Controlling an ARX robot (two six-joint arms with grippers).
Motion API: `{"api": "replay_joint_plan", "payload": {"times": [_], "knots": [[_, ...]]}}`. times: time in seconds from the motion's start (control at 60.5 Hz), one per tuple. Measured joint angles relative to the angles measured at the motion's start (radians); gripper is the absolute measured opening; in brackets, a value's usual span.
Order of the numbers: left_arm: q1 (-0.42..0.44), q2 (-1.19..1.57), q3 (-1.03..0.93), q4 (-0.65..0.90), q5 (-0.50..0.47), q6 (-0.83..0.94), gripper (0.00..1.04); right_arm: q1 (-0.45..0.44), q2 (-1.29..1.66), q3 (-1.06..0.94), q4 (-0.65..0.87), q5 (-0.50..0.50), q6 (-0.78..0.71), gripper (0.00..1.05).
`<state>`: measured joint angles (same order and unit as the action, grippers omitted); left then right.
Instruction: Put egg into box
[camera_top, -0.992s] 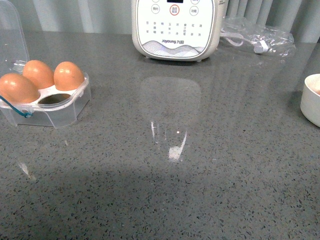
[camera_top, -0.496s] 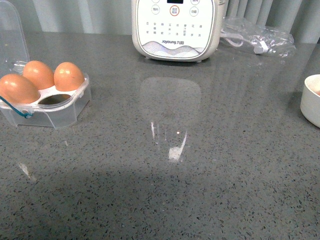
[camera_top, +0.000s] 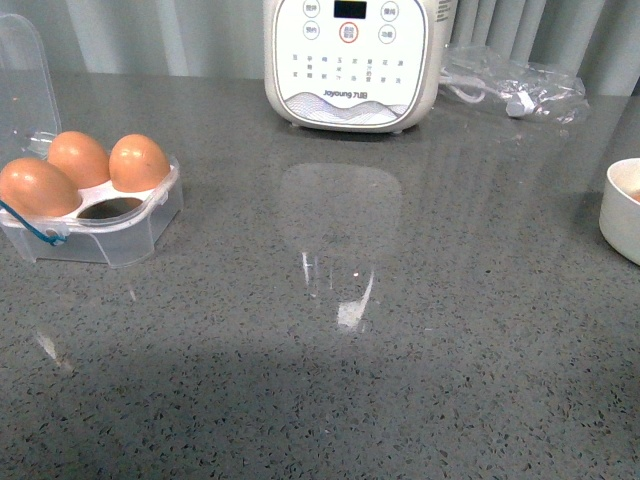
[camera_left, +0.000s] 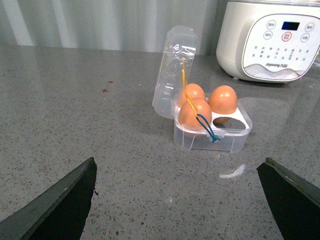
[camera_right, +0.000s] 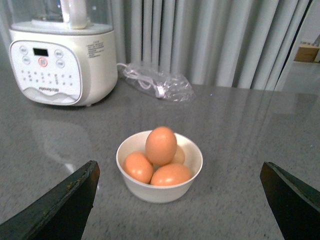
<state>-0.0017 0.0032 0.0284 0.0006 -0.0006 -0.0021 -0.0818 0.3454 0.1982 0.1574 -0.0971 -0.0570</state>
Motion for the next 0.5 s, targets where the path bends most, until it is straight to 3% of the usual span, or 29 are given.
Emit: {"api": "replay_joint_plan", "payload": {"times": [0.132,0.298,0.496], "knots": [[0.0,0.0,0.0,0.0,0.0,0.0,0.98,-0.033,0.249,0.089,0.117,0.005,0.0,0.98],[0.0,0.0,0.0,0.0,0.0,0.0,0.98,-0.029,0.555,0.237,0.119,0.054,0.023,0.98],[0.0,0.0,0.0,0.0,0.0,0.0,0.98,0.007,0.758,0.397,0.091,0.039,0.045,0.98]]}}
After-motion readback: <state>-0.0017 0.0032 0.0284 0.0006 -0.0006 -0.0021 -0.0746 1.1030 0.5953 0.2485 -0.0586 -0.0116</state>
